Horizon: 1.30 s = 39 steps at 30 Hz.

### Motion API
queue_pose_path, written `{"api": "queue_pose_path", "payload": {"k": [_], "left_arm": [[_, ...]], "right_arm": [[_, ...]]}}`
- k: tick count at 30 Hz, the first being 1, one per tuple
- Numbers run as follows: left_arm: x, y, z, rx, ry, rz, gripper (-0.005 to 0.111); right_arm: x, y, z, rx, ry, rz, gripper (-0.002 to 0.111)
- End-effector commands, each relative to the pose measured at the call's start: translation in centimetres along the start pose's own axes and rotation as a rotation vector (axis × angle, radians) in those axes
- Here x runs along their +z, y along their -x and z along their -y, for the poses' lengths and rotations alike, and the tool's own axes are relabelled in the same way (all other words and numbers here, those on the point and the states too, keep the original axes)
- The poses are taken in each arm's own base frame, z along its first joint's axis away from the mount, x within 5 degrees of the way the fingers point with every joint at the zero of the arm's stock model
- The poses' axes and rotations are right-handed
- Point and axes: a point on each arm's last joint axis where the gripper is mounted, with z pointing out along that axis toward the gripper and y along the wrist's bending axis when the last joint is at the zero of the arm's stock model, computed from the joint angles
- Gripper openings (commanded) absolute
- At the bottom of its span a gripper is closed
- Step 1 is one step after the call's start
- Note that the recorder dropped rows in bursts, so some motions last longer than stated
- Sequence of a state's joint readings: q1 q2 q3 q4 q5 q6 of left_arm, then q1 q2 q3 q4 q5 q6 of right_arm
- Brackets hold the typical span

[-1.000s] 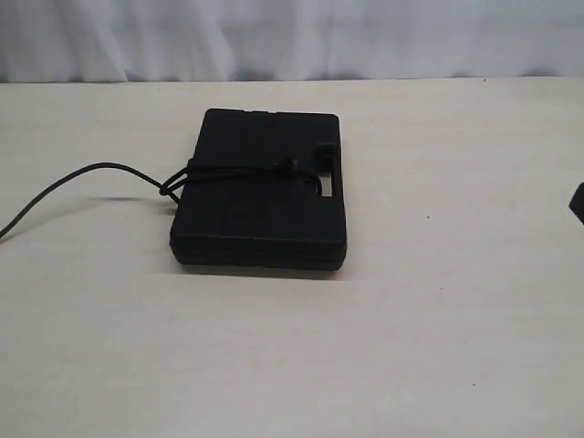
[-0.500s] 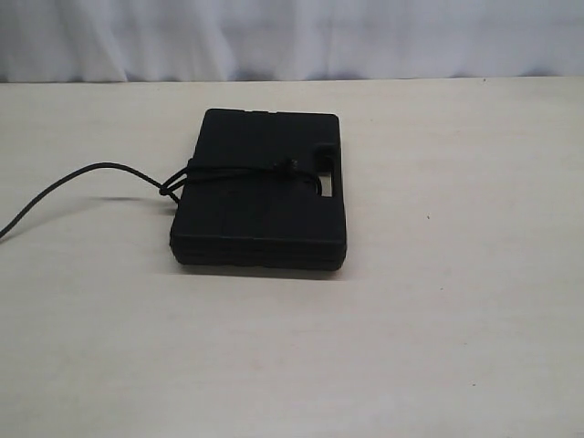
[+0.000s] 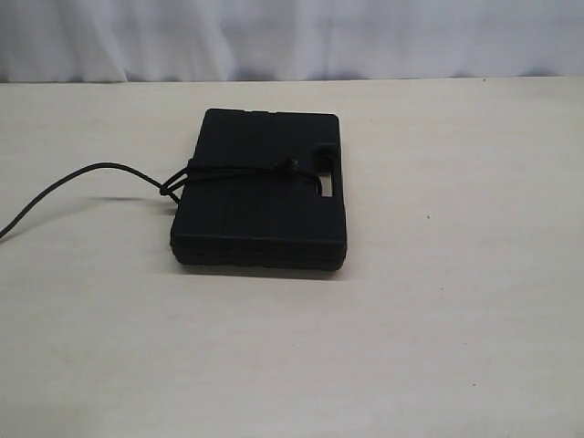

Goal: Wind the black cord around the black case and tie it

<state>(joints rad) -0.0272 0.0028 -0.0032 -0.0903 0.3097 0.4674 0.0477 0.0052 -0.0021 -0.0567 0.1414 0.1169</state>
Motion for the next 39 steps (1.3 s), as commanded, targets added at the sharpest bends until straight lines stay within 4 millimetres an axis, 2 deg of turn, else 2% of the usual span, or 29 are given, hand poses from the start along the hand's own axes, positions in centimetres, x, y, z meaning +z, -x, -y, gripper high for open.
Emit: {"api": "queue_pose_path", "payload": {"k": [1, 14, 16, 18, 22, 25, 39], "left_arm": [[0.0, -0.1, 0.0, 0.005, 0.006, -0.003, 0.0], [0.0, -0.1, 0.0, -0.018, 0.003, -0.004, 0.0], [0.0, -0.1, 0.0, -0.112, 0.002, -0.007, 0.0], [0.0, -0.1, 0.0, -0.23, 0.003, -0.008, 0.0], [0.0, -0.2, 0.0, -0.359, 0.011, -0.01, 0.0], [0.0, -0.2, 0.0, -0.561, 0.012, -0.009, 0.0], [0.0, -0.2, 0.0, -0.561, 0.011, -0.015, 0.0]], "right_arm": [[0.0, 0.0, 0.0, 0.0, -0.006, 0.013, 0.005], [0.0, -0.2, 0.1, 0.001, -0.009, -0.017, 0.005], [0.0, -0.6, 0.1, 0.001, -0.015, -0.063, 0.005], [-0.2, -1.9, 0.3, 0.001, -0.031, -0.203, 0.005], [-0.2, -1.9, 0.3, -0.001, -0.035, -0.204, 0.005], [-0.2, -1.9, 0.3, -0.001, -0.035, -0.204, 0.005], [-0.2, -1.9, 0.3, -0.001, -0.034, -0.201, 0.005]]}}
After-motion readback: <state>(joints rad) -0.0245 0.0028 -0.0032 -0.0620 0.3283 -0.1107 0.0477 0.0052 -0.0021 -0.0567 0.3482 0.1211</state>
